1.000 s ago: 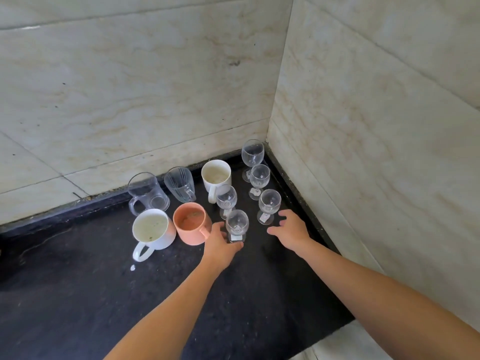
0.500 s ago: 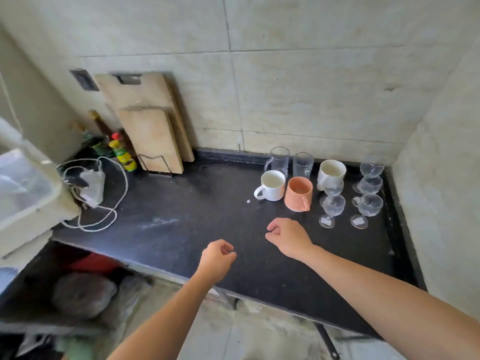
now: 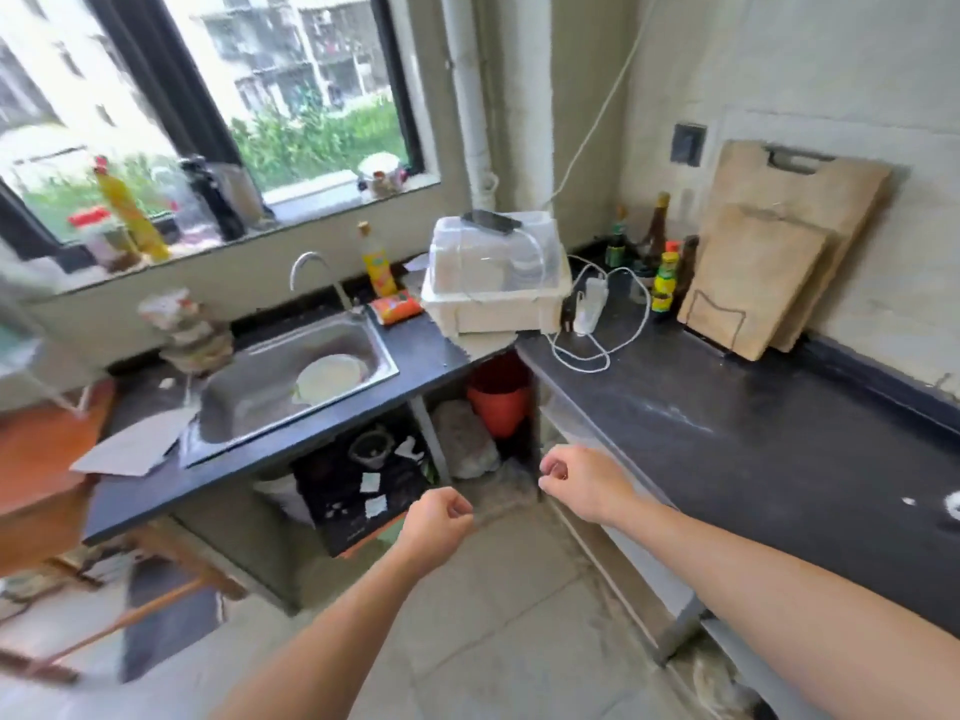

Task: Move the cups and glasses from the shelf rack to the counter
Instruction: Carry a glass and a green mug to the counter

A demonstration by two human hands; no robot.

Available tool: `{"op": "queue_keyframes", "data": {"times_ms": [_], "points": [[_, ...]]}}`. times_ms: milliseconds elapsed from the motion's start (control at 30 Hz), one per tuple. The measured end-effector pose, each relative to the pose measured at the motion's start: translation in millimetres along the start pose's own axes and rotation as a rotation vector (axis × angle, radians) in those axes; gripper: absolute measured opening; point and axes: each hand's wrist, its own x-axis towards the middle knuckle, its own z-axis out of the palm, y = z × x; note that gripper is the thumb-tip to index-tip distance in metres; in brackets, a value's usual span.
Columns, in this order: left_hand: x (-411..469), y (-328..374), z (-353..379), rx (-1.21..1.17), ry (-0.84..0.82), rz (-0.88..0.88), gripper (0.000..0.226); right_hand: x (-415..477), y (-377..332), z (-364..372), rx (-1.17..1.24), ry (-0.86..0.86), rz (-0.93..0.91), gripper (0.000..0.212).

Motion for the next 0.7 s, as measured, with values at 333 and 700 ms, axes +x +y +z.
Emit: {"op": "queue_keyframes", "data": {"times_ms": [333,700], "points": [[-25,-199,-215,-0.124,0.279,-0.223,0.003,78,-266,157,-0.011,-0.218,-0.367,0.023],[3,-325,-333,-0.29,0.479,-0.475,0.006,183,-440,251,-0.094,-0.303,-0.672,0.024]]}}
